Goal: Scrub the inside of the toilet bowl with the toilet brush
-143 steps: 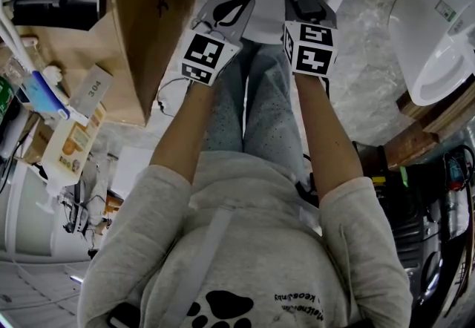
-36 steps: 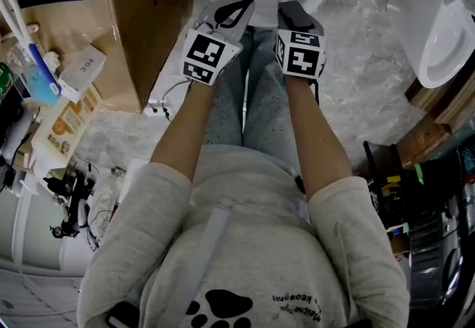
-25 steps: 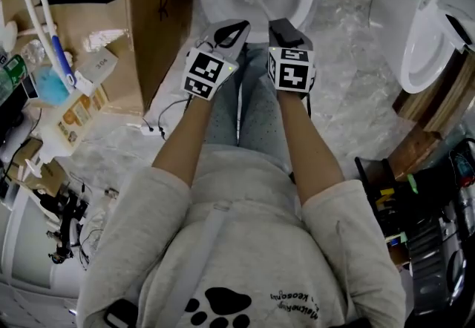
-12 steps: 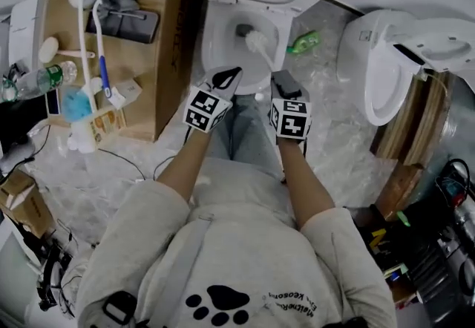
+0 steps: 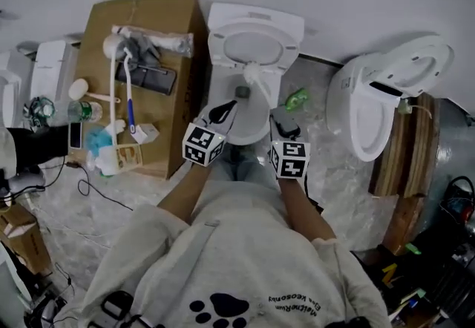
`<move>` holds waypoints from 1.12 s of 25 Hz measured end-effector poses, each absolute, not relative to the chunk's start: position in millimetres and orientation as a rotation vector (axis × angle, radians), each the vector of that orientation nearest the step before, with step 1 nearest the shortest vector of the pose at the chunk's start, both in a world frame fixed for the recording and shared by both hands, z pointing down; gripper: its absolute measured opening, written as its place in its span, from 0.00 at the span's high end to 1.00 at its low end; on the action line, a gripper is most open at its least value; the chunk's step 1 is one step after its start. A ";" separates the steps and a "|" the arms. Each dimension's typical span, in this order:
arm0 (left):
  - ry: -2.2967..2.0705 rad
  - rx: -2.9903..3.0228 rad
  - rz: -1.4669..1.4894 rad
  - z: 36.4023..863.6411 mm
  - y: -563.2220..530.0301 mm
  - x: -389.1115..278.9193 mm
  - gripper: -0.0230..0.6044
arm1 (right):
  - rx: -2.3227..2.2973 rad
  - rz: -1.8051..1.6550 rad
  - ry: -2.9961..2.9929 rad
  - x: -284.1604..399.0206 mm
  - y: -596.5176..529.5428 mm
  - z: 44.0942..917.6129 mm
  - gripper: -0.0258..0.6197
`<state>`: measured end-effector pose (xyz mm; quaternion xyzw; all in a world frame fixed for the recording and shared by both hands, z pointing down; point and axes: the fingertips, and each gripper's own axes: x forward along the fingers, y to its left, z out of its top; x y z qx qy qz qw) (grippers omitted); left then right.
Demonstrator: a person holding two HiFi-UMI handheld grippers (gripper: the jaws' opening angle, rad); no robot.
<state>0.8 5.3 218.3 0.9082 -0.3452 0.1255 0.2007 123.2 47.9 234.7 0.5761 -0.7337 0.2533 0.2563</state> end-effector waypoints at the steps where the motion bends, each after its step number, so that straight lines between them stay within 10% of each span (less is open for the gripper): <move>1: -0.994 2.546 0.337 205.7 2.2 -1.0 0.97 | 1.590 0.659 -2.015 123.0 44.2 219.9 0.73; 28: -1.446 2.851 0.039 -24.1 -15.7 -17.0 0.97 | 1.903 -0.019 -2.288 120.7 12.3 -12.9 0.73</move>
